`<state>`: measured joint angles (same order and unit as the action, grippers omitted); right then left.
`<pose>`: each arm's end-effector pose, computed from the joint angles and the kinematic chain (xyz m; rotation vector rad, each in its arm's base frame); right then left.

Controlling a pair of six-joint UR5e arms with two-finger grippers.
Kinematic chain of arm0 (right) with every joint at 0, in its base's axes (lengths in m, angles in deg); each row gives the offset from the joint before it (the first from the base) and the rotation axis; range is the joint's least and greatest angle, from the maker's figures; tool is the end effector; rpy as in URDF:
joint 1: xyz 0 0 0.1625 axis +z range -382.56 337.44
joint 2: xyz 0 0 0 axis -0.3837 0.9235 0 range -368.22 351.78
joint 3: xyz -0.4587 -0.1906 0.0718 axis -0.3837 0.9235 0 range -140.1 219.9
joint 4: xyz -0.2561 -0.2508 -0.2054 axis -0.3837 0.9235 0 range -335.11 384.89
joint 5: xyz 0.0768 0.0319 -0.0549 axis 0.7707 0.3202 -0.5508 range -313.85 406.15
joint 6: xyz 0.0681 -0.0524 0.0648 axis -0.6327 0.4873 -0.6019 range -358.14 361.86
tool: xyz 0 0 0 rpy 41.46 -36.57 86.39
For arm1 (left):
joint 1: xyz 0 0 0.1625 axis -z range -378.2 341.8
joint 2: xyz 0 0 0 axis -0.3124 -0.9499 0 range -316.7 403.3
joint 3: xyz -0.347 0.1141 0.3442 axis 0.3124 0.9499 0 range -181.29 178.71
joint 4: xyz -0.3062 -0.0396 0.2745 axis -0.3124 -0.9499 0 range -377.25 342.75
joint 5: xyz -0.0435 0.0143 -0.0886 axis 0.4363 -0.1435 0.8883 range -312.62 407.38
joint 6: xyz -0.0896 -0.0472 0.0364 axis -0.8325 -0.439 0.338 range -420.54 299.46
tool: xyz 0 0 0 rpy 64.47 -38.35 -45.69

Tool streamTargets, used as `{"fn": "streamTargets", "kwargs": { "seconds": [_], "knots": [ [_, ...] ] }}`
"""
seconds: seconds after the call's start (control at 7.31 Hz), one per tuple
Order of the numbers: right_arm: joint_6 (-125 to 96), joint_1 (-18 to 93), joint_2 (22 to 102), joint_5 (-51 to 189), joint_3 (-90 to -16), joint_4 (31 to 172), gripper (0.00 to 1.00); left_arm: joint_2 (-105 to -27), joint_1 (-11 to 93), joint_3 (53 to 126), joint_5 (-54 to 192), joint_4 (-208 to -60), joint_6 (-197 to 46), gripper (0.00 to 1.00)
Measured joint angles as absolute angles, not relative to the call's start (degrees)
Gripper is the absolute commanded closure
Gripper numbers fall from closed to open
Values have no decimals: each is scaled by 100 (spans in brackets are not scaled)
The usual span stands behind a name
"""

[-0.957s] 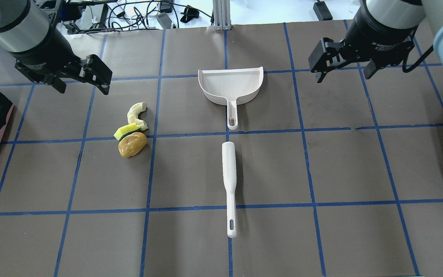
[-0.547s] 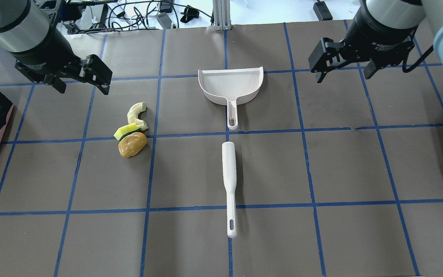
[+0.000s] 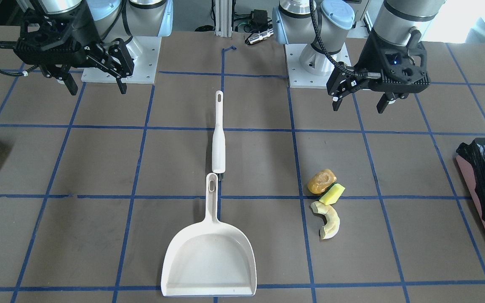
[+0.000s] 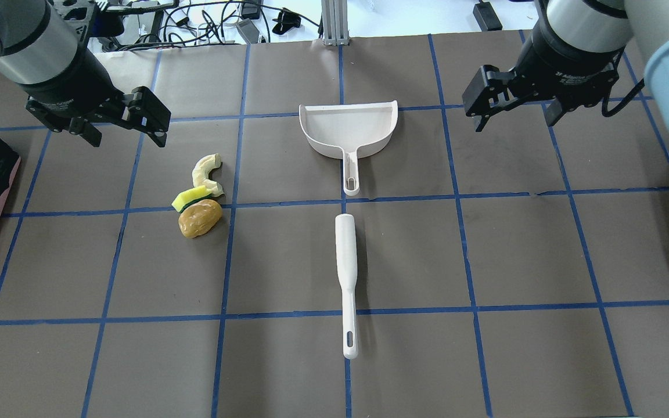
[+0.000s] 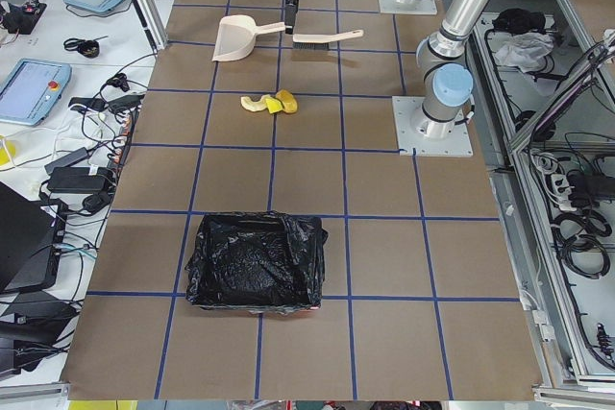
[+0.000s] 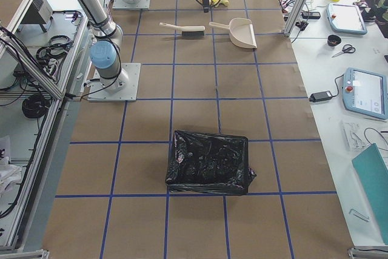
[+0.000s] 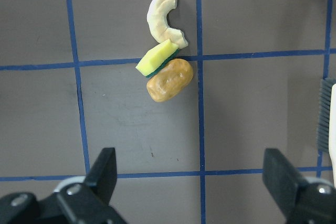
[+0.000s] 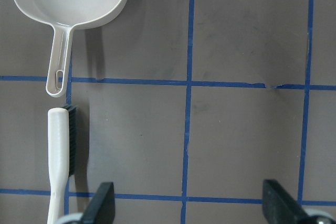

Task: Sweep and dump trash in nearest bin
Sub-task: 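Reach the left gripper to the dustpan handle while the right gripper reaches the brush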

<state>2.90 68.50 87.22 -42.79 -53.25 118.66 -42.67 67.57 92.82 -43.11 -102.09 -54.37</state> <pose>0.1437 -0.4510 0.5812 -0.0586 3.1182 -0.1650 -0.0977 -0.4731 0.5643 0.0523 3.1216 -0.1366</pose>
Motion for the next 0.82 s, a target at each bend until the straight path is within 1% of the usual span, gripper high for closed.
{"fn": "streamTargets", "kwargs": {
  "seconds": [0.27, 0.41, 0.68, 0.82],
  "knots": [
    [276, 6867, 8655, -4313, -5827, 12031, 0, -4460, 6747, 9291, -4315, -10035, -5653, 0],
    [271, 6943, 8551, -4291, -6225, 12511, 0, -4625, 6752, 9227, -4419, -9978, -5857, 0],
    [142, 7469, 8331, -4305, -6843, 13391, 0, -5038, 6830, 8987, -4622, -9945, -6230, 0],
    [-112, 7828, 8191, -4322, -6957, 13551, 2, -5280, 6958, 8856, -4639, -9903, -6511, 0]
  ]
}}
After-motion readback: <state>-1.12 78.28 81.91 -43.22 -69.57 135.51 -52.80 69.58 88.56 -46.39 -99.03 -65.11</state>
